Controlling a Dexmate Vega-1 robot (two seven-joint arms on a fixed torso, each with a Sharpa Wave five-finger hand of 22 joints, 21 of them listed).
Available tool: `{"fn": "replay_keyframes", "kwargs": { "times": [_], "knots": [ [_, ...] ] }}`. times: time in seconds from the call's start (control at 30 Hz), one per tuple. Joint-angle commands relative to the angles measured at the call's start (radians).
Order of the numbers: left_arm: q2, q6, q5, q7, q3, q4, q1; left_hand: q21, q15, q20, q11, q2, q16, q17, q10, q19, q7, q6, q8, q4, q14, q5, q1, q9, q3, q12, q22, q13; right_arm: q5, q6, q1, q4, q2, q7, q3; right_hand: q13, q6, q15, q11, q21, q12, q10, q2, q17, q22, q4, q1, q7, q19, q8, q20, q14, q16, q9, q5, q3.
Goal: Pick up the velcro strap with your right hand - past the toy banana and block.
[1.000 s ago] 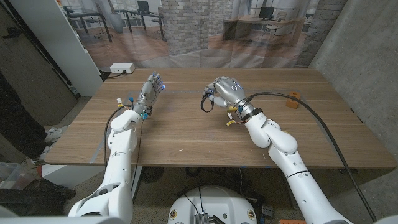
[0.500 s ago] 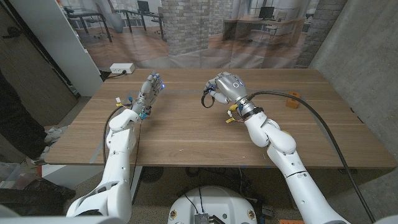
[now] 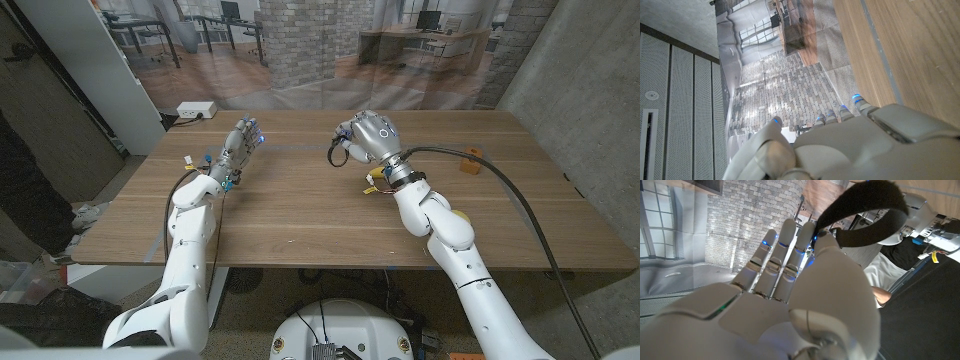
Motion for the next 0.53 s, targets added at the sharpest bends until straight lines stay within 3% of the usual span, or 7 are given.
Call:
{"fn": "replay_keyframes", "kwargs": {
  "times": [0.03,0.53],
  "knots": [
    [0.019,-0.006,0.006,-0.039,-0.01,0.047,-0.022,-0.003,0.002,-0.002,0.003,0.002,0.004,0.003,-0.184,-0.092,0.003,-0.125,0.003,0.0,-0.224,0.005,0.009,0.002,-0.006,0.003,0.004,0.005,-0.033,-0.06,0.0,0.008,0.013,-0.022,-0.017,-0.001,0.027,-0.096,-0.007,0.008,0.001,0.009,0.016,0.007,-0.001,0.005,0.004,0.01,-0.004,0.077,0.002,0.01,-0.004,0.002,-0.002,0.001],
    [0.03,-0.029,0.027,-0.079,-0.017,0.169,-0.087,-0.008,0.002,-0.002,-0.002,0.003,0.003,0.003,-0.187,-0.092,0.005,-0.126,0.003,0.0,-0.225,0.004,0.01,0.002,-0.008,0.002,0.005,0.005,-0.043,-0.109,-0.008,0.01,0.026,-0.013,-0.033,0.0,0.026,-0.096,-0.006,0.015,0.001,0.008,0.017,0.014,-0.003,0.004,0.005,0.01,-0.007,0.081,0.003,0.014,-0.015,-0.003,-0.004,0.001]
  ]
}}
